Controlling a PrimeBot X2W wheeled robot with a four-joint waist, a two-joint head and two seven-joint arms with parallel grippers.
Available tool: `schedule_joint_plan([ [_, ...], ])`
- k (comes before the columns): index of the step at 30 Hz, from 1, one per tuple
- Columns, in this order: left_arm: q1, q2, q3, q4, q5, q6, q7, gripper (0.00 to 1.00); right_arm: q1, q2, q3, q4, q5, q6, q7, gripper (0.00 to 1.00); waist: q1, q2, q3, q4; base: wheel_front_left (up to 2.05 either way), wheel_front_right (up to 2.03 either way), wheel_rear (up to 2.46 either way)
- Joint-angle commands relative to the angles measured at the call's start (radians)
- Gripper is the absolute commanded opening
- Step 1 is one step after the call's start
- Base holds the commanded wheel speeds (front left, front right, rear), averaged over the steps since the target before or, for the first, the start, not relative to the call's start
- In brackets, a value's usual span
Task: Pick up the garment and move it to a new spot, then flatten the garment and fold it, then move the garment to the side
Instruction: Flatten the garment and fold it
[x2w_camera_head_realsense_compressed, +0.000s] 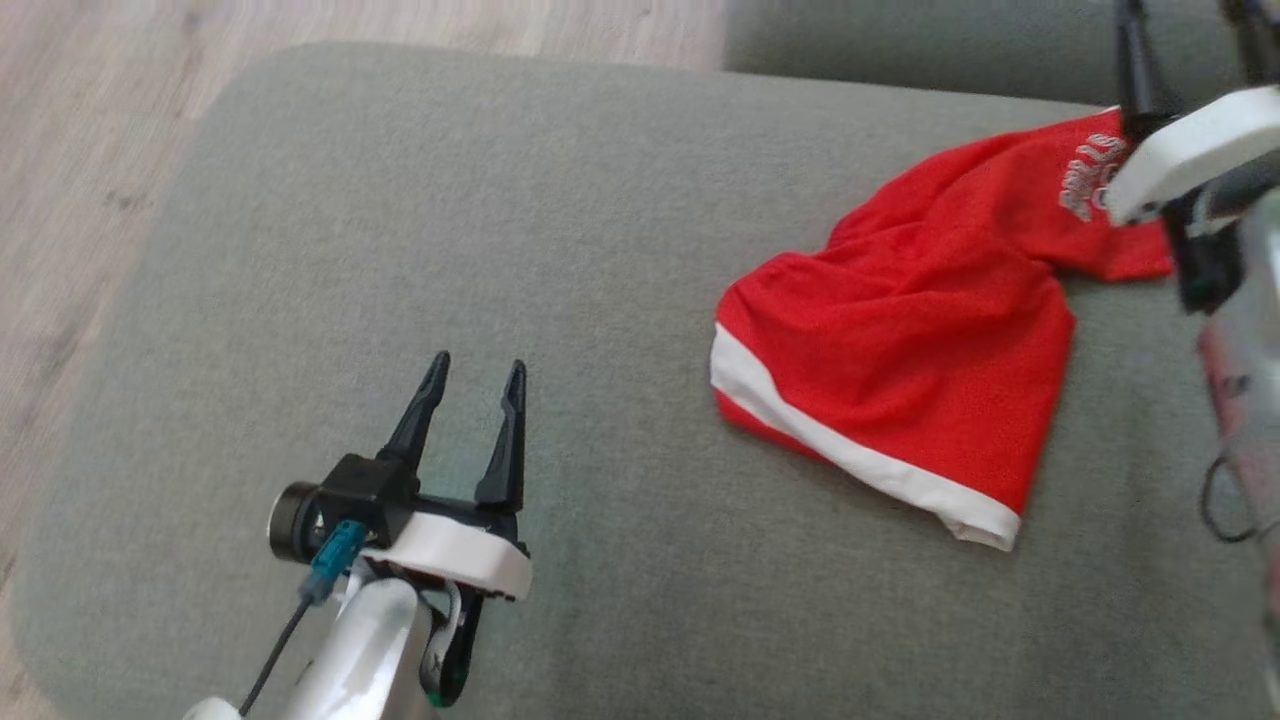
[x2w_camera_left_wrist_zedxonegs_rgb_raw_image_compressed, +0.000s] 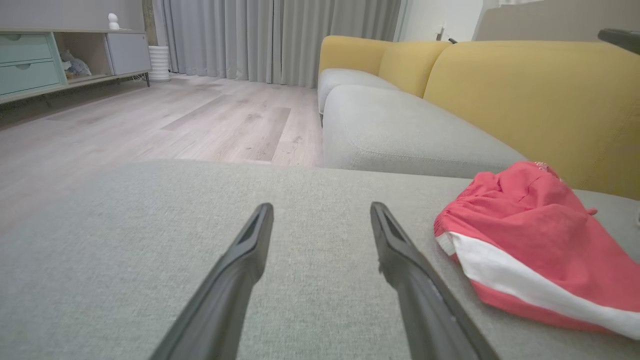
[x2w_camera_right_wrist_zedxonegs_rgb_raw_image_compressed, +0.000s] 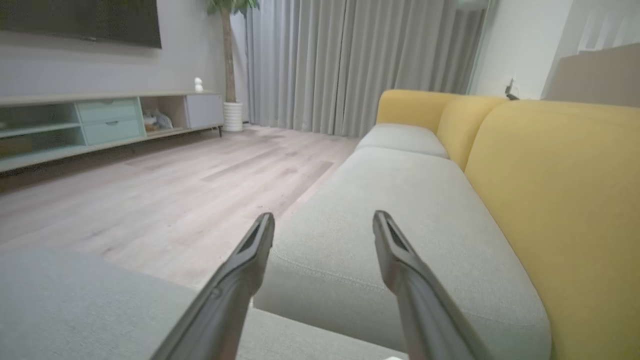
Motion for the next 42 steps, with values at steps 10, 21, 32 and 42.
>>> schedule_joint_plan([
  [10, 0.035, 0.004, 0.068, -0.044, 0.012, 0.011, -0.01, 1.0, 0.378, 0.164, -0.145, -0.362, -0.06, -0.001, -0.04, 1.0, 0.0, 0.0, -0.116, -0.116, 0.0, 0.0, 0.0],
  [21, 0.087, 0.004, 0.078, -0.042, 0.02, 0.006, -0.01, 1.0, 0.839, 0.265, -0.224, -0.597, -0.115, -0.001, -0.04, 1.0, 0.0, 0.0, -0.141, -0.161, 0.0, 0.0, 0.0],
  [32, 0.065, 0.004, 0.063, -0.038, 0.017, -0.001, -0.01, 1.0, 0.91, 0.265, -0.107, -0.614, -0.162, -0.001, 0.046, 1.0, 0.0, 0.0, -0.11, -0.14, 0.0, 0.0, 0.0],
  [42, 0.029, 0.004, 0.035, -0.028, 0.005, 0.0, -0.01, 1.0, 0.882, 0.266, -0.129, -0.513, -0.188, -0.001, 0.136, 1.0, 0.0, 0.0, -0.066, -0.095, 0.0, 0.0, 0.0],
])
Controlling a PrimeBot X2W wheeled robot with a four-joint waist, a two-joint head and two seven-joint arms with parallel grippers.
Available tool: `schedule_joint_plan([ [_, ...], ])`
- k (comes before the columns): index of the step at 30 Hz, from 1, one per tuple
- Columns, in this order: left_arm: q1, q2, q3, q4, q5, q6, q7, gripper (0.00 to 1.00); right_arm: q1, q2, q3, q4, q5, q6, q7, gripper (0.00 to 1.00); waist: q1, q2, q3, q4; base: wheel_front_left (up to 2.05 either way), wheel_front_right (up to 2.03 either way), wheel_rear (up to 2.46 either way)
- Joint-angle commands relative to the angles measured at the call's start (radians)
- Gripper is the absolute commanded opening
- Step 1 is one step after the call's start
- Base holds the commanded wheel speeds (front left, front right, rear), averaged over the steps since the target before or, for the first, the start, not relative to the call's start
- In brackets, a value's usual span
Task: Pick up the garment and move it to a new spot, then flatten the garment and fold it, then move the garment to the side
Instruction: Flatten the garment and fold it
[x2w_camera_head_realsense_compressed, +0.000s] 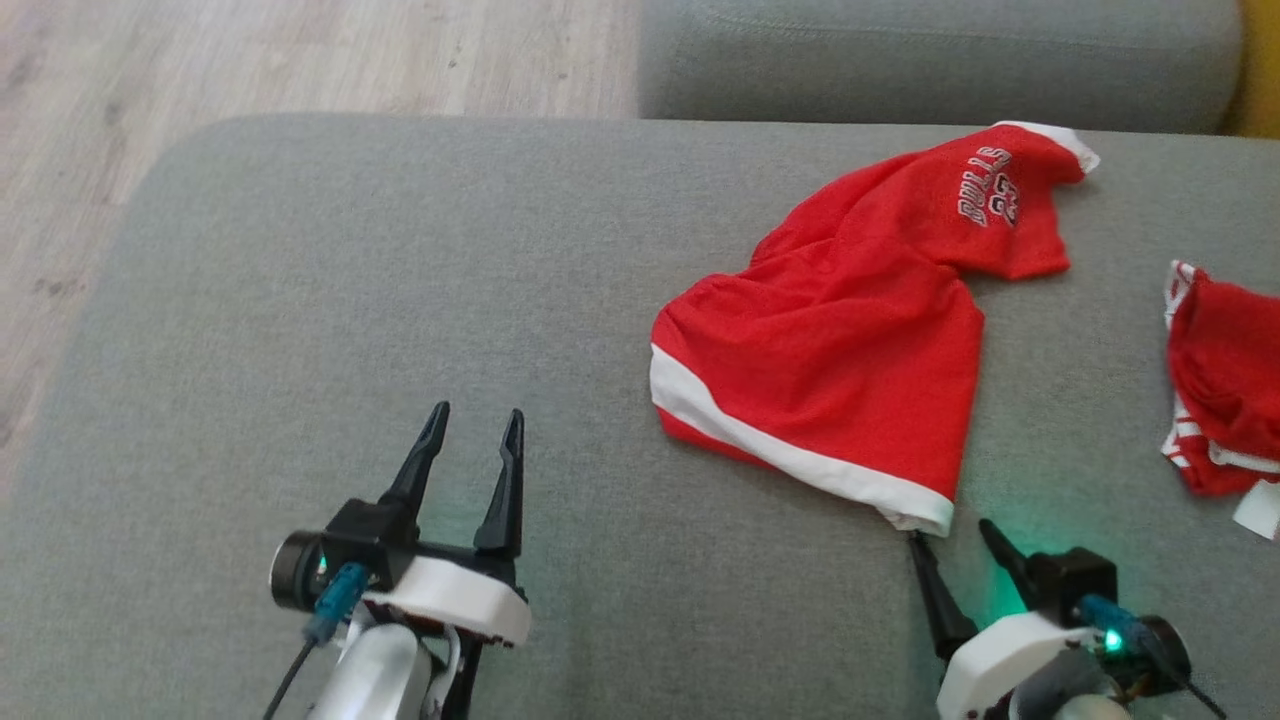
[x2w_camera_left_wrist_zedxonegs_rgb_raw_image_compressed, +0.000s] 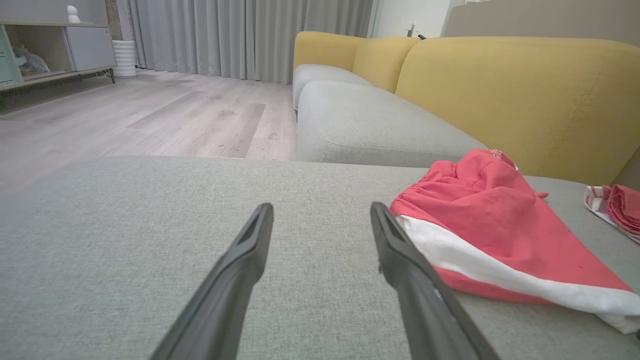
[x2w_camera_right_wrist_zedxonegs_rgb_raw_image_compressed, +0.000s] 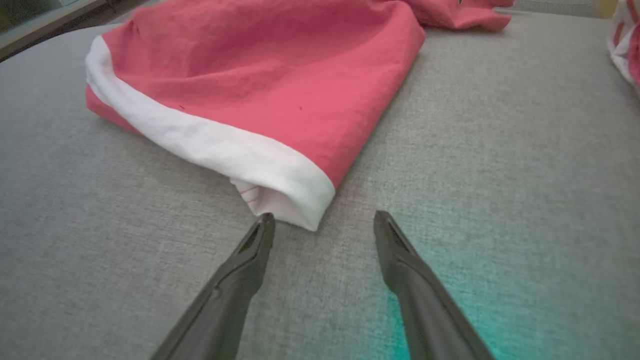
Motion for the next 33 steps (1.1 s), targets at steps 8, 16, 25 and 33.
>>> schedule_joint_plan([
  [8, -0.063, 0.004, 0.034, -0.02, -0.001, 0.005, -0.01, 1.0, -0.09, -0.004, -0.008, 0.027, 0.037, -0.001, -0.045, 1.0, -0.0001, 0.0, 0.029, 0.02, 0.0, 0.0, 0.0],
  [16, -0.062, 0.004, 0.049, -0.016, 0.007, 0.004, -0.01, 1.0, -0.127, -0.004, -0.073, 0.055, -0.034, -0.001, -0.072, 0.0, -0.0001, 0.0, 0.017, -0.006, 0.0, 0.0, 0.0],
  [25, -0.049, 0.004, 0.051, -0.018, 0.001, 0.006, -0.01, 1.0, -0.168, -0.021, -0.25, -0.085, -0.278, -0.001, -0.078, 0.0, -0.0001, 0.0, -0.023, -0.045, 0.0, 0.0, 0.0],
  [33, -0.04, 0.004, 0.037, -0.025, -0.016, 0.015, -0.01, 1.0, -0.125, -0.026, -0.257, -0.235, -0.514, -0.001, -0.043, 0.03, -0.0001, 0.0, -0.031, -0.046, 0.0, 0.0, 0.0],
])
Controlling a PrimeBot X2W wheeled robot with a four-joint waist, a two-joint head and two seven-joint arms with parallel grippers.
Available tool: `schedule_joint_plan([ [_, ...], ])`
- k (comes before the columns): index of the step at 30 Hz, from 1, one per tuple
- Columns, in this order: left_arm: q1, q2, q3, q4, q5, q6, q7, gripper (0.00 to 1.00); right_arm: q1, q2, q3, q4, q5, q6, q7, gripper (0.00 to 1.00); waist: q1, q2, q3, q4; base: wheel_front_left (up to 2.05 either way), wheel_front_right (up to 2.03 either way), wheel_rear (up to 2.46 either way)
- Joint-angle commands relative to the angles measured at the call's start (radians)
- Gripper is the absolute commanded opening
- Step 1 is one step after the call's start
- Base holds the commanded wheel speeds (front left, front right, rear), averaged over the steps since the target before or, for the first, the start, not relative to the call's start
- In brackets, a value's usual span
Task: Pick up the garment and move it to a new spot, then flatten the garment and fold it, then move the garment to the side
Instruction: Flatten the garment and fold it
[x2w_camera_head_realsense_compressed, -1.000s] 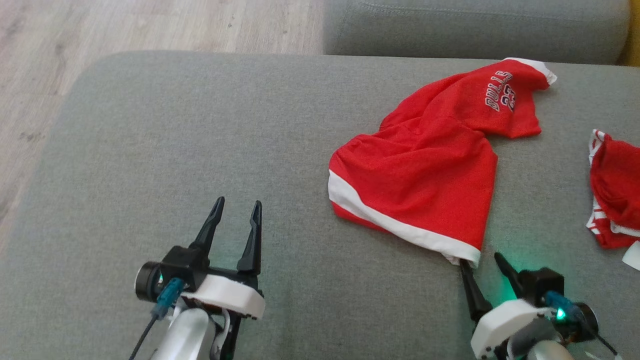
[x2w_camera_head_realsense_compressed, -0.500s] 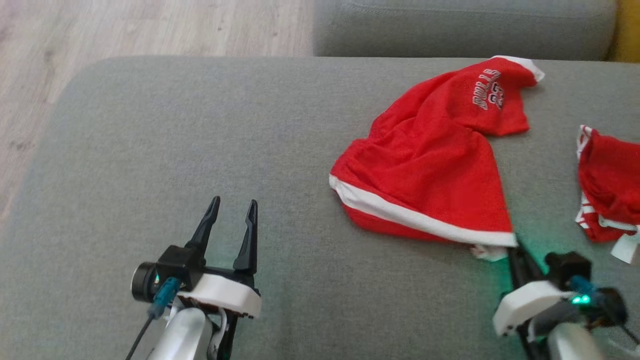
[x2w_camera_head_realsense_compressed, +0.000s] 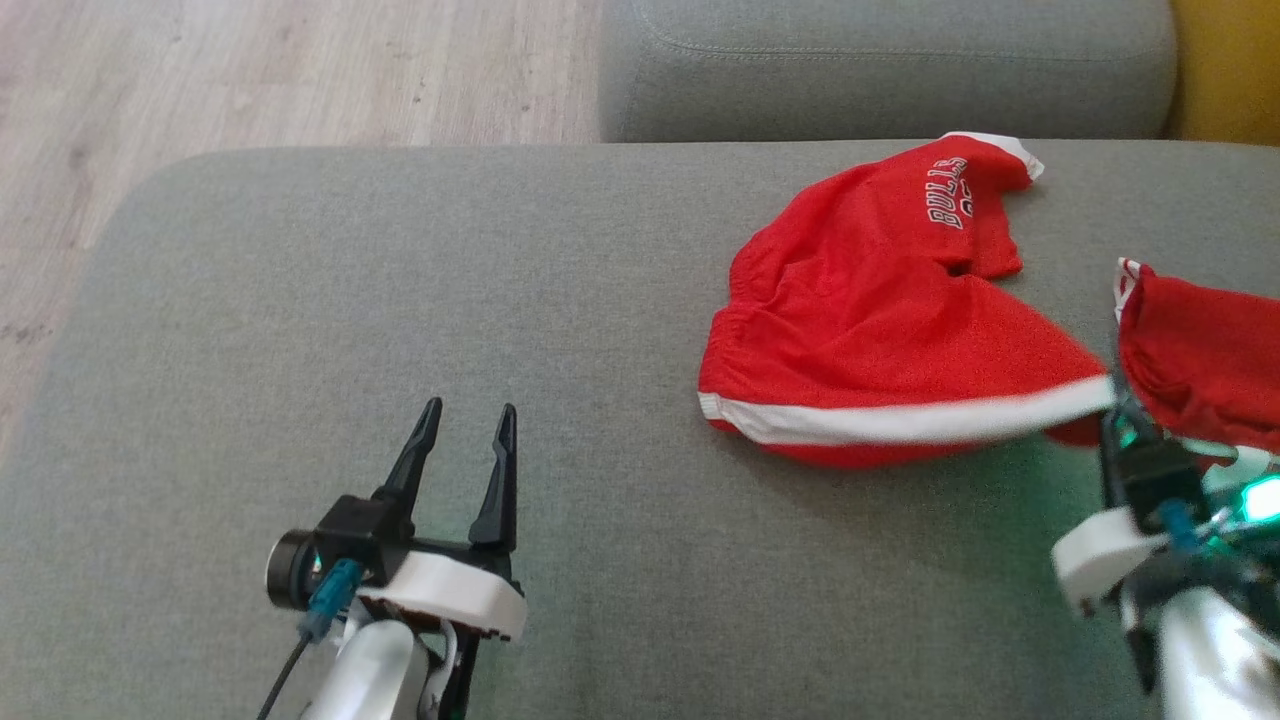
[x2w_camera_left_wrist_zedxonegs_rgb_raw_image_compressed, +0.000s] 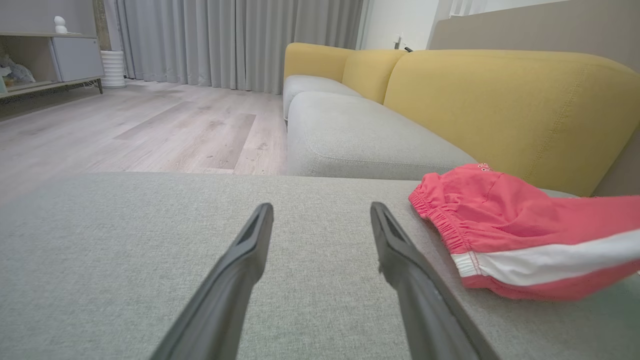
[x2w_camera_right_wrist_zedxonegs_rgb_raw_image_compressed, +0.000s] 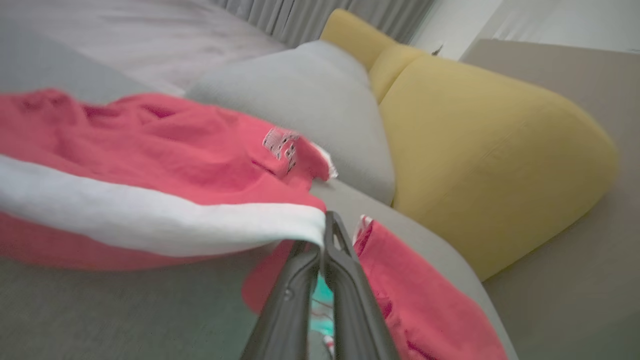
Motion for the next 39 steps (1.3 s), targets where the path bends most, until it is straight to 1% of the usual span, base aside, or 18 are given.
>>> schedule_joint_plan([
  [1, -0.025, 0.004, 0.027, -0.032, -0.007, 0.006, -0.01, 1.0, 0.008, 0.001, 0.03, -0.025, -0.012, -0.001, 0.01, 0.05, 0.0, 0.0, 0.002, 0.002, 0.0, 0.0, 0.0],
  [3, -0.026, 0.004, 0.021, -0.033, -0.011, 0.006, -0.01, 1.0, 0.031, 0.006, 0.047, -0.011, -0.037, -0.001, 0.028, 0.06, 0.0, 0.0, 0.005, 0.007, 0.0, 0.0, 0.0],
  [4, -0.027, 0.004, 0.02, -0.032, -0.012, 0.006, -0.01, 1.0, 0.048, 0.01, 0.066, 0.013, -0.04, -0.001, 0.035, 0.01, 0.0, 0.0, 0.01, 0.01, 0.0, 0.0, 0.0],
  [6, -0.03, 0.004, 0.021, -0.03, -0.01, 0.006, -0.01, 1.0, 0.061, 0.012, 0.087, 0.052, -0.047, -0.001, 0.042, 0.0, 0.0, 0.0, 0.016, 0.012, 0.0, 0.0, 0.0],
  [12, -0.039, 0.004, 0.022, -0.022, 0.0, 0.0, -0.01, 1.0, 0.067, 0.015, 0.141, 0.188, -0.041, -0.001, 0.049, 0.0, 0.0, 0.0, 0.026, 0.015, 0.0, 0.0, 0.0],
  [13, -0.04, 0.004, 0.023, -0.021, 0.001, 0.0, -0.01, 1.0, 0.064, 0.016, 0.147, 0.206, -0.025, -0.001, 0.043, 0.13, 0.0, 0.0, 0.026, 0.013, 0.0, 0.0, 0.0],
  [14, -0.04, 0.004, 0.025, -0.021, 0.002, 0.0, -0.01, 1.0, 0.06, 0.016, 0.148, 0.218, -0.011, -0.001, 0.034, 0.94, 0.0, 0.0, 0.026, 0.011, 0.0, 0.0, 0.0],
  [15, -0.04, 0.004, 0.028, -0.02, 0.004, -0.001, -0.01, 1.0, 0.056, 0.017, 0.149, 0.226, 0.003, -0.001, 0.026, 1.0, 0.0, 0.0, 0.025, 0.009, 0.0, 0.0, 0.0],
  [17, -0.039, 0.004, 0.033, -0.02, 0.009, -0.001, -0.01, 1.0, 0.049, 0.018, 0.15, 0.234, 0.031, -0.001, 0.011, 1.0, 0.0, 0.0, 0.023, 0.002, 0.0, 0.0, 0.0],
  [20, -0.037, 0.004, 0.039, -0.02, 0.014, -0.003, -0.01, 1.0, 0.046, 0.019, 0.138, 0.212, 0.076, -0.001, -0.016, 1.0, 0.0, 0.0, 0.014, -0.009, 0.0, 0.0, 0.0],
  [23, -0.035, 0.004, 0.042, -0.023, 0.014, -0.003, -0.01, 1.0, 0.049, 0.019, 0.152, 0.168, 0.188, -0.001, -0.058, 1.0, 0.0, 0.0, 0.005, -0.02, 0.0, 0.0, 0.0],
  [27, -0.03, 0.004, 0.043, -0.027, 0.016, -0.003, -0.01, 1.0, 0.066, 0.02, 0.181, 0.077, 0.321, -0.001, -0.103, 1.0, 0.0, 0.0, -0.01, -0.036, 0.0, 0.0, 0.0],
  [31, -0.021, 0.004, 0.046, -0.033, 0.018, -0.002, -0.01, 1.0, 0.09, 0.02, 0.173, 0.002, 0.42, -0.001, -0.129, 1.0, 0.0, 0.0, -0.024, -0.049, 0.0, 0.0, 0.0],
  [33, -0.017, 0.004, 0.046, -0.036, 0.018, -0.001, -0.01, 1.0, 0.104, 0.02, 0.159, -0.009, 0.482, -0.001, -0.134, 1.0, 0.0, 0.0, -0.029, -0.053, 0.0, 0.0, 0.0],
  [37, -0.013, 0.004, 0.041, -0.041, 0.017, 0.0, -0.01, 1.0, 0.118, 0.02, 0.112, 0.008, 0.525, -0.001, -0.138, 1.0, 0.0, 0.0, -0.031, -0.053, 0.0, 0.0, 0.0],
  [39, -0.013, 0.004, 0.04, -0.044, 0.018, -0.001, -0.01, 1.0, 0.115, 0.02, 0.082, 0.036, 0.542, -0.001, -0.135, 1.0, 0.0, 0.0, -0.025, -0.051, 0.0, 0.0, 0.0],
])
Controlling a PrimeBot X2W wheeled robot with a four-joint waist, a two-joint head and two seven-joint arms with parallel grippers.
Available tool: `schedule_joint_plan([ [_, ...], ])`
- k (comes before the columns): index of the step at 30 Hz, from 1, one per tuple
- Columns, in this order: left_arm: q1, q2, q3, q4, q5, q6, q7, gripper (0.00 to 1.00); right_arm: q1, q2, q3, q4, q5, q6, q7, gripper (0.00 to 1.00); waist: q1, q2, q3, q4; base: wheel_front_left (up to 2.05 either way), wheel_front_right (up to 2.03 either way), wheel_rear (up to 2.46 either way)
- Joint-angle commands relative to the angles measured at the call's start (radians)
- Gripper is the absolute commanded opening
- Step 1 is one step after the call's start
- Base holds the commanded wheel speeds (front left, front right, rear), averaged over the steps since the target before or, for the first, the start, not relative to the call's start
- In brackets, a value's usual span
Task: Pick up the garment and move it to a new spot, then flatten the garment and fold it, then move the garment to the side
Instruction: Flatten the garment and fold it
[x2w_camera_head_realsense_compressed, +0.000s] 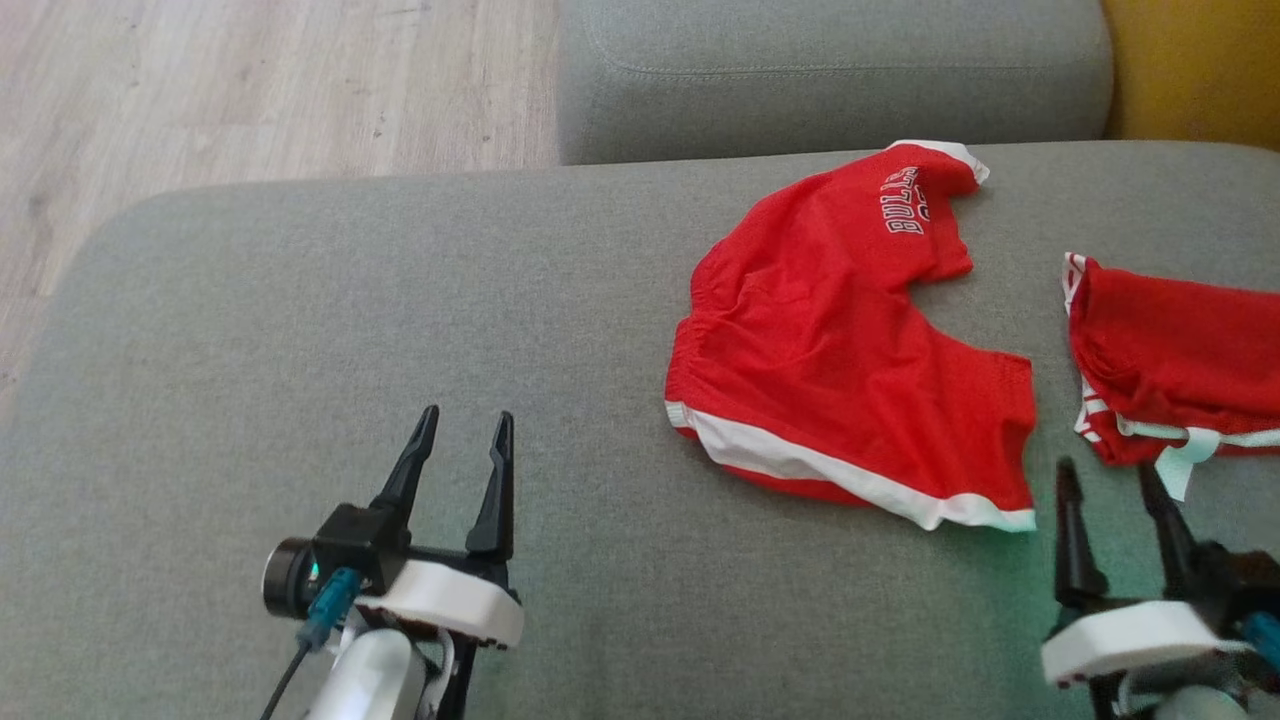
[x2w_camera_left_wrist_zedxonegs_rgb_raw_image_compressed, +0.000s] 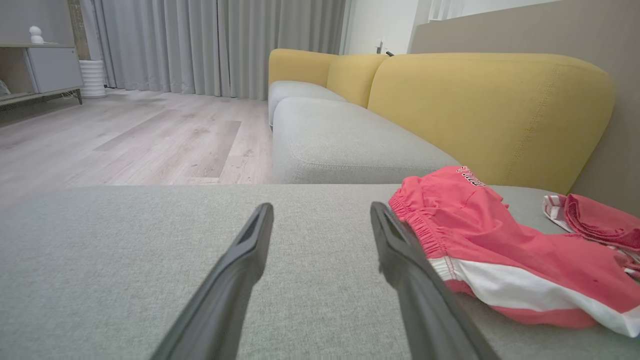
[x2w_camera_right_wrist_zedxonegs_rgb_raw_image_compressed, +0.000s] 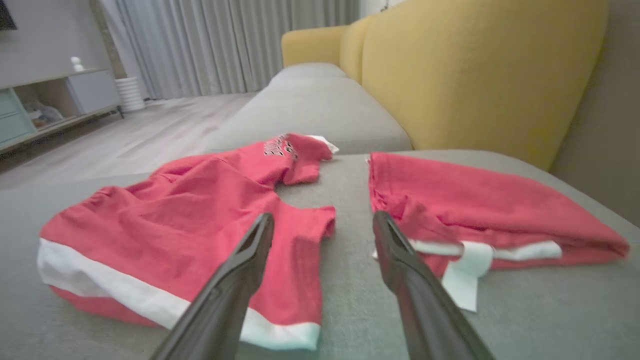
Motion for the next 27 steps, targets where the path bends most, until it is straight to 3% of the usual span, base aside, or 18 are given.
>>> schedule_joint_plan([
  [1, -0.027, 0.004, 0.032, -0.036, 0.007, 0.001, -0.01, 1.0, -0.034, -0.006, 0.008, -0.013, 0.011, -0.001, -0.012, 1.0, 0.0001, -0.0001, 0.005, 0.002, 0.0, 0.0, 0.0],
  [16, -0.052, 0.004, 0.023, -0.027, 0.015, -0.011, -0.01, 1.0, -0.17, -0.006, -0.056, 0.303, 0.015, -0.001, 0.099, 1.0, 0.0001, -0.0001, 0.073, 0.04, 0.0, 0.0, 0.0],
  [25, -0.057, 0.004, 0.035, -0.014, 0.023, -0.015, -0.01, 1.0, -0.204, -0.005, 0.014, 0.406, -0.038, -0.001, 0.088, 1.0, 0.0001, -0.0001, 0.066, 0.045, 0.0, 0.0, 0.0],
  [26, -0.057, 0.004, 0.037, -0.013, 0.023, -0.015, -0.01, 1.0, -0.205, -0.005, 0.021, 0.409, -0.044, -0.001, 0.083, 0.45, 0.0001, -0.0001, 0.063, 0.044, 0.0, 0.0, 0.0],
  [27, -0.056, 0.004, 0.039, -0.013, 0.023, -0.014, -0.01, 1.0, -0.206, -0.005, 0.022, 0.409, -0.057, -0.001, 0.078, 0.0, 0.0001, -0.0001, 0.06, 0.042, 0.0, 0.0, 0.0],
])
